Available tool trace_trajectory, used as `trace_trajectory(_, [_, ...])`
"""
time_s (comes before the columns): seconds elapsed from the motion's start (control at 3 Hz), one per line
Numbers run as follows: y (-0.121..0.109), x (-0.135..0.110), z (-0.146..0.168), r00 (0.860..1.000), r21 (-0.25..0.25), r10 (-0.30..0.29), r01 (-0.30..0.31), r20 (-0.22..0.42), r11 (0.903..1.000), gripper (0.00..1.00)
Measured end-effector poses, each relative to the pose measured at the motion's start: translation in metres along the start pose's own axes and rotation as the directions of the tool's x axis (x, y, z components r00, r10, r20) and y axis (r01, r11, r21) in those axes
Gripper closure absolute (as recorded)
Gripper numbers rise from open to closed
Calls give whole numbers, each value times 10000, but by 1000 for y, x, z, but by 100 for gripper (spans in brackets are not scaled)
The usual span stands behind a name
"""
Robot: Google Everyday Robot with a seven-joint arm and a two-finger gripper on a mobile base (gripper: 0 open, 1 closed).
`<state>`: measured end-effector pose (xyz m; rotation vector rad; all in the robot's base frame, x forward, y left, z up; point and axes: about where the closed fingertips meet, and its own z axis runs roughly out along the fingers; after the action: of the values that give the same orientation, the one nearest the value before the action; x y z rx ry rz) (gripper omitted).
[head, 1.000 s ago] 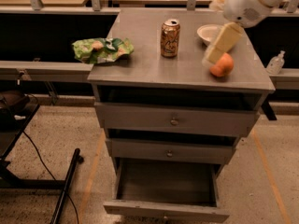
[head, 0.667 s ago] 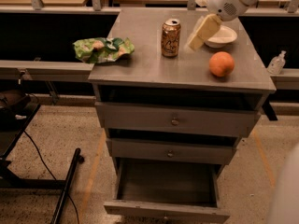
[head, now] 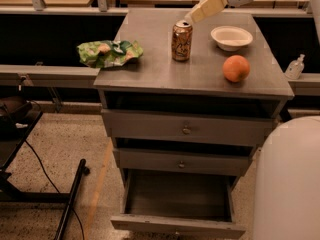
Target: Place orange can into bottom drawer
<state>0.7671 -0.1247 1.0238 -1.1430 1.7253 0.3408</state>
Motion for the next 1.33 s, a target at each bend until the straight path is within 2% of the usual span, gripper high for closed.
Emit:
trace_trajectory(0.33, [-20,0,18,9948,362,888,-906,491,9952,0])
trace_trajectory(0.67, [-18,7,45,9877,103,1520,-1525,374,9883,0])
trace_trajectory(1.33, [-2,26,91,9829,-428,1831,-1838,-202,9820,0])
